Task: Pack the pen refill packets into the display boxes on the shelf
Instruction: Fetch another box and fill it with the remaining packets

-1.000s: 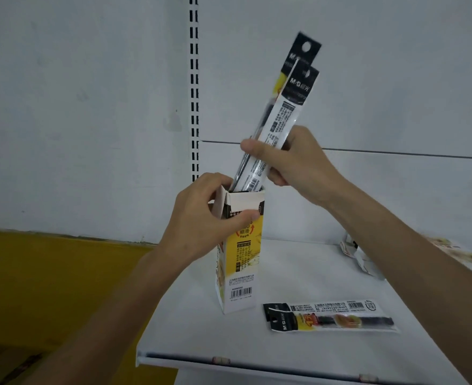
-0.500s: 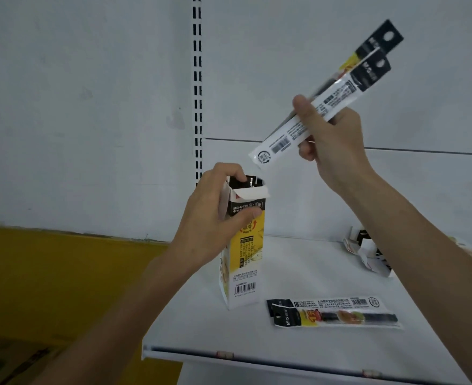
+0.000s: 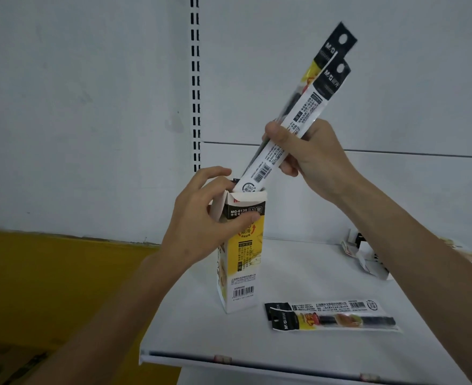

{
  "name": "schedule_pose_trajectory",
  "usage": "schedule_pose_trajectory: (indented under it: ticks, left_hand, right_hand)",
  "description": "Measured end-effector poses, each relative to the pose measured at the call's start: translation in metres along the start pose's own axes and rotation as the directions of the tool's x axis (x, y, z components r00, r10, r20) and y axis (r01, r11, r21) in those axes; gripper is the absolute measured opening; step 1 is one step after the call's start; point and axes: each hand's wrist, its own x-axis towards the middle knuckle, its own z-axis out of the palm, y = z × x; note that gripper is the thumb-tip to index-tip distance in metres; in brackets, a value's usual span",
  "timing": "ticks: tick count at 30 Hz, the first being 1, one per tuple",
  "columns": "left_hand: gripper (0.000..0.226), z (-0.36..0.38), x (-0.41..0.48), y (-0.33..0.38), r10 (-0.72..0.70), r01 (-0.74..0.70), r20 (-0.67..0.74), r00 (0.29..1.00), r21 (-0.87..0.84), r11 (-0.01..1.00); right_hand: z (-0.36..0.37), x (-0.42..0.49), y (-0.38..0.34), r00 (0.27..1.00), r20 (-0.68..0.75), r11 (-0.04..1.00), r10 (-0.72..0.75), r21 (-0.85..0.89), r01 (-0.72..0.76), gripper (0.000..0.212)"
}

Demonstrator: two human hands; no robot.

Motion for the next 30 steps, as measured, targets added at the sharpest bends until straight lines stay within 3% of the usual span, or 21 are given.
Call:
schedule_pose_trajectory:
  ticks: [2,5,7,9,12,14,18,20,24,26,28,30]
  left_hand:
    - [0.043,0.001,0.001,-0.003,-0.003,0.003,-0.001,1.0,0.025,1.0]
    - [0.05,0.002,0.003,-0.003,0.027,-0.028,0.005,1.0,0.038,0.999]
    - [0.05,0.003,0.003,-0.004,0.021,-0.021,0.001,1.0,0.031,0.999]
    - [0.051,0.003,0.001,-0.006,0.006,-0.006,-0.001,1.0,0.031,1.0]
    - [0.051,0.003,-0.001,-0.007,-0.032,0.031,0.014,0.999,0.033,0.999]
    - [0.048,0.004,-0.001,-0.007,-0.05,0.05,0.015,0.999,0.027,0.998]
    - [0.049,0.005,-0.002,-0.005,-0.078,0.079,0.005,0.997,-0.01,0.997]
    - [0.047,0.005,-0.003,-0.003,-0.094,0.094,0.026,0.995,-0.005,0.996]
    - [0.045,0.006,-0.002,-0.003,-0.128,0.13,0.039,0.991,-0.05,0.99]
    - [0.043,0.005,-0.003,-0.004,-0.137,0.139,0.036,0.99,-0.075,0.987]
    - [0.044,0.004,-0.004,-0.003,-0.145,0.148,0.04,0.989,-0.084,0.985]
    - [0.045,0.004,-0.005,-0.002,-0.145,0.148,0.039,0.989,-0.08,0.986]
  right_hand:
    - [-0.002,-0.001,-0.001,0.995,0.095,0.995,0.029,-0.102,-0.019,0.029]
    - [0.007,-0.005,0.0,0.95,0.283,0.935,0.129,-0.355,-0.021,0.013]
    - [0.013,-0.009,0.003,0.915,0.352,0.91,0.197,-0.413,-0.037,0.012]
    - [0.011,-0.009,0.003,0.911,0.348,0.92,0.224,-0.384,-0.079,0.011]
    - [-0.001,0.0,0.0,0.973,0.207,0.986,0.106,-0.151,-0.075,0.019]
    - [-0.003,0.005,-0.001,0.979,0.199,0.997,0.048,-0.067,-0.035,0.014]
    - [0.003,-0.003,0.008,0.899,0.394,0.953,0.192,-0.295,-0.075,0.012]
    - [0.0,-0.004,0.007,0.898,0.392,0.956,0.201,-0.277,-0.093,0.011]
    - [-0.001,0.001,-0.003,0.957,0.286,0.995,0.055,-0.094,-0.029,0.018]
    - [0.005,-0.002,-0.001,0.933,0.341,0.967,0.12,-0.253,-0.032,0.001]
    - [0.007,-0.006,0.006,0.909,0.367,0.908,0.199,-0.417,-0.03,0.023]
    - [0.009,-0.012,0.006,0.929,0.334,0.917,0.16,-0.4,-0.014,0.022]
